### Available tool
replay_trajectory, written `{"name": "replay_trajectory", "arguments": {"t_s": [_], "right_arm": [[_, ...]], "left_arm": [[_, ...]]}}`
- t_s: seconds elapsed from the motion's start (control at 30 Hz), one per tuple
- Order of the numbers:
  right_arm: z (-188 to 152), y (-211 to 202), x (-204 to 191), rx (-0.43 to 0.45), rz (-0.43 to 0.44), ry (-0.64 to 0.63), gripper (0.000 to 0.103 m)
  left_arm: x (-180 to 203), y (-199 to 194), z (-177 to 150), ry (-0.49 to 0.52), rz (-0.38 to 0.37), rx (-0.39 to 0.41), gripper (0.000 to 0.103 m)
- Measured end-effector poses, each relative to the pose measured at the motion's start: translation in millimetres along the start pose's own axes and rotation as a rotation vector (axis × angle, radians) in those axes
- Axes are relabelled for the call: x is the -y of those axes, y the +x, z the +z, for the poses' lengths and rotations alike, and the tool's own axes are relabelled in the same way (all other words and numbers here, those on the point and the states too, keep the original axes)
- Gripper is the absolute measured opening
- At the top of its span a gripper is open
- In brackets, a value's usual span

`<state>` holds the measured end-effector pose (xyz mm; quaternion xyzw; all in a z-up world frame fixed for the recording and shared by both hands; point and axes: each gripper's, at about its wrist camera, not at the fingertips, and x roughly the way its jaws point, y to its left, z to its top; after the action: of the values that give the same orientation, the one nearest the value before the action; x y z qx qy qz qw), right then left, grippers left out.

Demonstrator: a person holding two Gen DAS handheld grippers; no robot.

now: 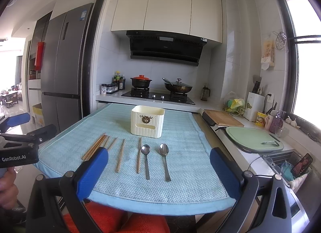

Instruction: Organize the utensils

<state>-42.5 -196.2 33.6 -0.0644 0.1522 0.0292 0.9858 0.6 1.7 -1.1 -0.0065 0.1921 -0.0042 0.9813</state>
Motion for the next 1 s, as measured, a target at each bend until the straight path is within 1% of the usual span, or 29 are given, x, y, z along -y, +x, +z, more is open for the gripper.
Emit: {"name": "replay_trajectory", "arguments": {"t_s": [1.0], "right_arm": [[-7.6,7.4,0.8,-0.010,0.015,0.007,0.103]], "left_arm": [[4.9,3.2,-3.7,0.003,0.003,-0.009,0.103]]}}
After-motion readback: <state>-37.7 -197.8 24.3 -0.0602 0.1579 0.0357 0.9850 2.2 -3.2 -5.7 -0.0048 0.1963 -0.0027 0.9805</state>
